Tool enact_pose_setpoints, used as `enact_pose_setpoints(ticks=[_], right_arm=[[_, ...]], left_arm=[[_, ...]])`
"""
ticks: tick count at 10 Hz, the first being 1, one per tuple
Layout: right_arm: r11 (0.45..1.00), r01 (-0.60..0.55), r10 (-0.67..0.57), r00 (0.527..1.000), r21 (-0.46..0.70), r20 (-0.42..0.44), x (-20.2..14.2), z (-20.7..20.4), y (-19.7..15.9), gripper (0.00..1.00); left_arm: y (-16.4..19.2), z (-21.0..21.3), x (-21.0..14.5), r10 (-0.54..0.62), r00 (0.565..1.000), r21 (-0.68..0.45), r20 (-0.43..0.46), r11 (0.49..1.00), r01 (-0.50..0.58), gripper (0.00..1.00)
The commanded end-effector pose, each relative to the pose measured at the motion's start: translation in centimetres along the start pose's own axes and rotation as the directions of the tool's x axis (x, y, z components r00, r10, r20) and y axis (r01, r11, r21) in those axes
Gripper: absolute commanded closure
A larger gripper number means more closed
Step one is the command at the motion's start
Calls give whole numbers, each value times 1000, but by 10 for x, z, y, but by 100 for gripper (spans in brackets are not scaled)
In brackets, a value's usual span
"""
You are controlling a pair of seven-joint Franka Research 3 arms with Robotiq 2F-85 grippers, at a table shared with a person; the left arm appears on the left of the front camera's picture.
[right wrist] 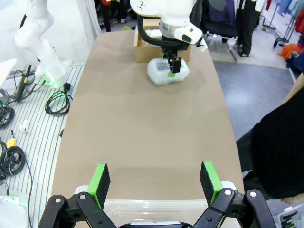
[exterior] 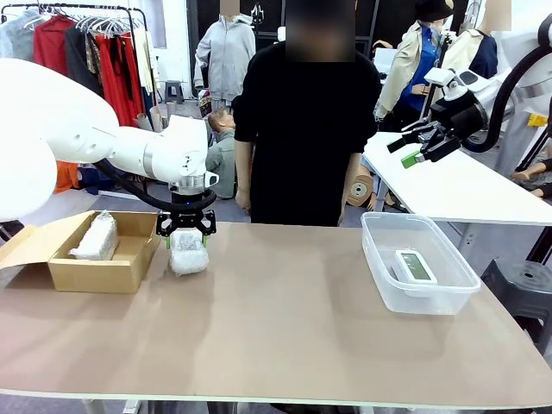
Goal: Separate and place wrapped and unwrapped clocks.
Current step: Pick up the Digital clock indicated by the person.
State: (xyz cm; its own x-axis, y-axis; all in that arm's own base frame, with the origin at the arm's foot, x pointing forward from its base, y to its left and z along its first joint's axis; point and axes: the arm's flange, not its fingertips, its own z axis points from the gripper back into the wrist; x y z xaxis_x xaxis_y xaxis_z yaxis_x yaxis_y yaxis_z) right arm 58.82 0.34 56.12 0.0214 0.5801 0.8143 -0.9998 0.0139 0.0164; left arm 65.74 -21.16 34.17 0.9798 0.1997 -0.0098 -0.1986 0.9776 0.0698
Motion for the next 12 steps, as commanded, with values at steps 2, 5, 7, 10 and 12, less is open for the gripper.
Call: enact_pose_setpoints(ticks=[2, 5, 7, 10, 12], right_arm=[[1000, -2, 2, 1000, -1, 8, 2, 0, 1, 0], [1000, -2, 2, 1000, -1, 8, 2, 0, 1, 0], [1000, -2, 2, 1000, -1, 8, 2, 0, 1, 0], [1000, -2, 2, 1000, -1, 8, 2, 0, 1, 0], [1000, -2, 2, 1000, -1, 8, 2, 0, 1, 0]], left_arm=[[3, -8, 7, -14, 1000, -16, -14, 1000, 13, 0], [2, -18, 9, -14, 999, -24, -39, 1000, 13, 0], [2, -25, 12, -5, 998, -24, -58, 1000, 4, 0], [2, -27, 12, -2, 998, 0, -64, 1000, 2, 20], [2, -24, 10, 1, 998, 9, -60, 1000, 0, 59]])
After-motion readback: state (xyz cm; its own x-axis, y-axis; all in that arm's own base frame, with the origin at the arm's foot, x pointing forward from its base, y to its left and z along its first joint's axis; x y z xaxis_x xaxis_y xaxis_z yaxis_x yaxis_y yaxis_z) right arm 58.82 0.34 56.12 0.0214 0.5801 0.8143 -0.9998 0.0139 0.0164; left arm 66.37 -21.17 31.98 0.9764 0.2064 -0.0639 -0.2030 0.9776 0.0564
